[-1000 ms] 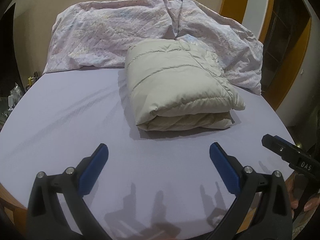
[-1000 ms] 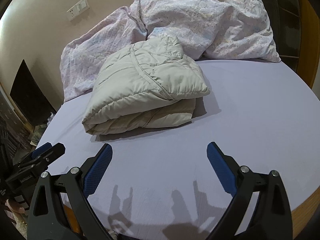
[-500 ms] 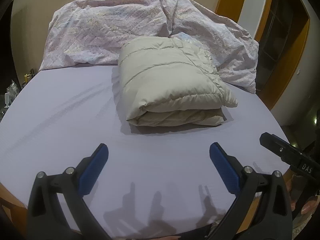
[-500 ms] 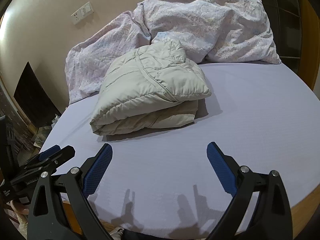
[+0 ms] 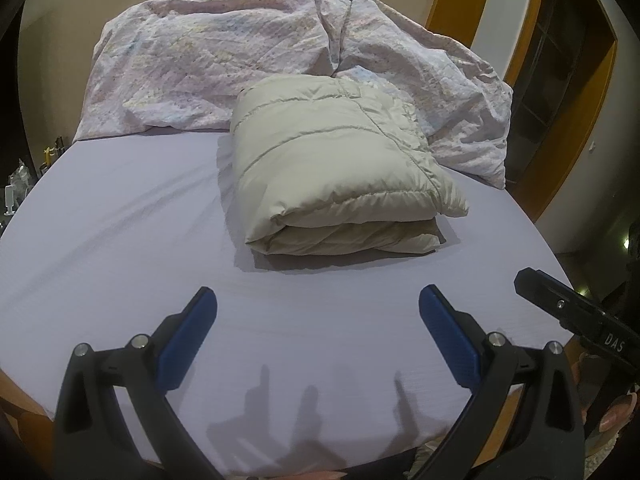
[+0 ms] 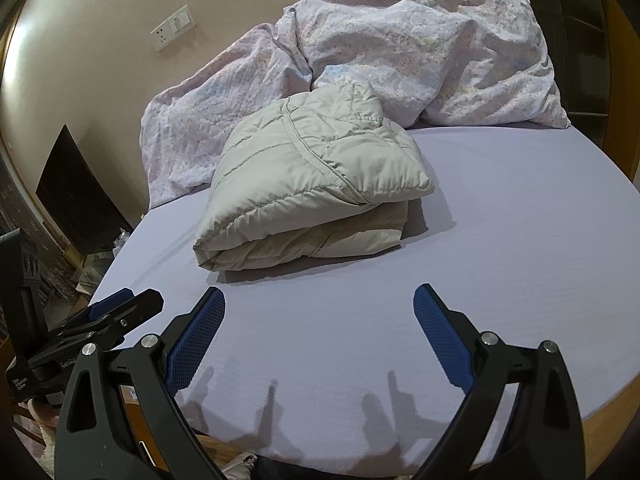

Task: Fold large clothes

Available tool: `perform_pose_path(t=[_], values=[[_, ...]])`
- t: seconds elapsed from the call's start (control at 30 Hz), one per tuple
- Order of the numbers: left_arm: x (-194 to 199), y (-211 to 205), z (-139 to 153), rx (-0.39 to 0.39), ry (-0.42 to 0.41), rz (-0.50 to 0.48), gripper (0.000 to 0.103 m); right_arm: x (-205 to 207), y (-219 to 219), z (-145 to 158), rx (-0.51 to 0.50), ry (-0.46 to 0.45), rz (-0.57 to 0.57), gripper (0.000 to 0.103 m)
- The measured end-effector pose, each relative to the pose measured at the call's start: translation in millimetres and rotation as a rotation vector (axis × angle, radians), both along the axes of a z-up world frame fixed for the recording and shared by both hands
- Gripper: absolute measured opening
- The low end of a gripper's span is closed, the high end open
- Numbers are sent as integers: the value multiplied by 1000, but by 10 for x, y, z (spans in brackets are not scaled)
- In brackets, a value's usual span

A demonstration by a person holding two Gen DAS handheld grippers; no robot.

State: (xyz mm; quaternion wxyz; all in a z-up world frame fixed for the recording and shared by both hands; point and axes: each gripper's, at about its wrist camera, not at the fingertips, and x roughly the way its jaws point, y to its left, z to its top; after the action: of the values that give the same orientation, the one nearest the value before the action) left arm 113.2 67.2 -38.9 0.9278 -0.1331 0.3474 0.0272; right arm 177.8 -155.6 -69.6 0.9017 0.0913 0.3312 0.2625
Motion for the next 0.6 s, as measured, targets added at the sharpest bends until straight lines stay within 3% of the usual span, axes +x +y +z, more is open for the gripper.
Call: perform_pose_path(t=[0.6], values=[[39, -15, 6, -10, 0, -22, 101, 14, -34, 5, 6, 1, -3, 97]])
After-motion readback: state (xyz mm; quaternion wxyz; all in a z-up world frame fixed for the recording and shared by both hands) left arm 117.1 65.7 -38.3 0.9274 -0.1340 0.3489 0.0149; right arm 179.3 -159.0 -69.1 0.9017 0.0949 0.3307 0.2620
